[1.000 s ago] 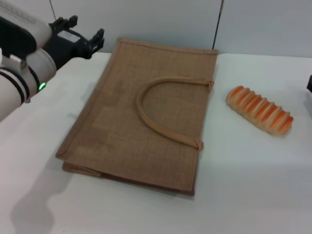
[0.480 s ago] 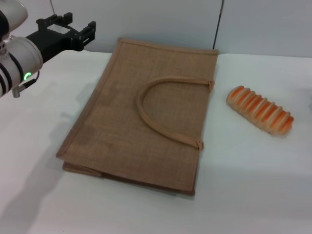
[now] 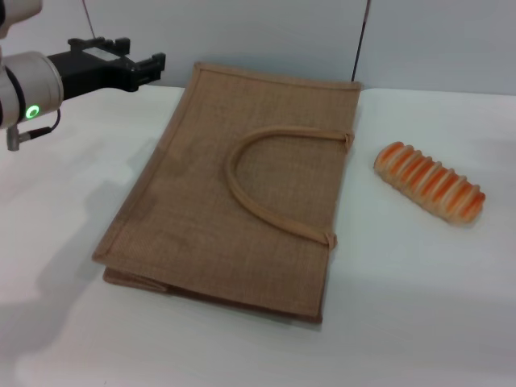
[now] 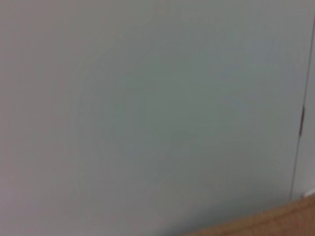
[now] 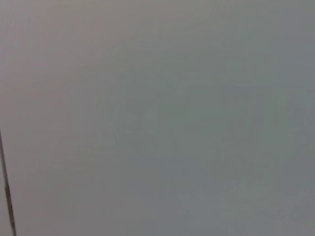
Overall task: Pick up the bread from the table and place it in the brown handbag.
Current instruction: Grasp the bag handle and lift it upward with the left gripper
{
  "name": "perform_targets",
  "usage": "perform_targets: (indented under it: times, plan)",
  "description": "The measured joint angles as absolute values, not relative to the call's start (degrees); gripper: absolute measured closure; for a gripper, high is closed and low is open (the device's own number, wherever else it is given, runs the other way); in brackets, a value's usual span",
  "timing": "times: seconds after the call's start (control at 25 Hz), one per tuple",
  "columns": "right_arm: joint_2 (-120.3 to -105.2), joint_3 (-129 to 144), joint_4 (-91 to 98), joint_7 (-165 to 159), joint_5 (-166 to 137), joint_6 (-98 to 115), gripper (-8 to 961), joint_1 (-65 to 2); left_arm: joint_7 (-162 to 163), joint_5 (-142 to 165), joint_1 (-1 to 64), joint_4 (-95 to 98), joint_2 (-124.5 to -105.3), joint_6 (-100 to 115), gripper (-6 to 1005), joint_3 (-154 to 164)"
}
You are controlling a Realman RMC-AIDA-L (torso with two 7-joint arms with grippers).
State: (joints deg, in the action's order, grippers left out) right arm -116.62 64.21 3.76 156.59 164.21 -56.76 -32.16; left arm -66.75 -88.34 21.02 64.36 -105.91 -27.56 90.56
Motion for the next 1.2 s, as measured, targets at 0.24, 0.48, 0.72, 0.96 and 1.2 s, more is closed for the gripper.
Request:
perform_targets:
  times: [0.24, 0.48, 0.72, 0.96, 1.2]
  plan:
    - [-116.63, 64.2, 3.7, 156.5, 164.2, -56.8, 184, -32.4, -52.9, -64.0, 26.5, 64.8, -109.44, -45.7, 364, 76.7]
    - [-116.62, 64.3, 3.8, 155.2, 163.0, -56.9, 183, -32.6, -50.9, -51.4, 32.9, 64.8, -111.93, -59.3, 366, 67.2]
    - [-116.57, 64.9, 3.9, 154.6, 162.7, -56.9, 183, -33.1, -50.4, -48.9, 37.0, 64.3, -111.07, -66.0, 368, 65.1]
    - [-116.63, 66.2, 3.9, 154.6, 162.7, -56.9, 183, -33.4, -50.3, -45.5, 42.1, 58.2, -110.39, -68.6, 370, 64.7]
    - [-116.76, 67.3, 4.0, 154.6, 162.7, -56.9, 183, -34.1, -52.5, -44.6, 45.1, 51.9, -110.38, -67.7, 372, 63.7]
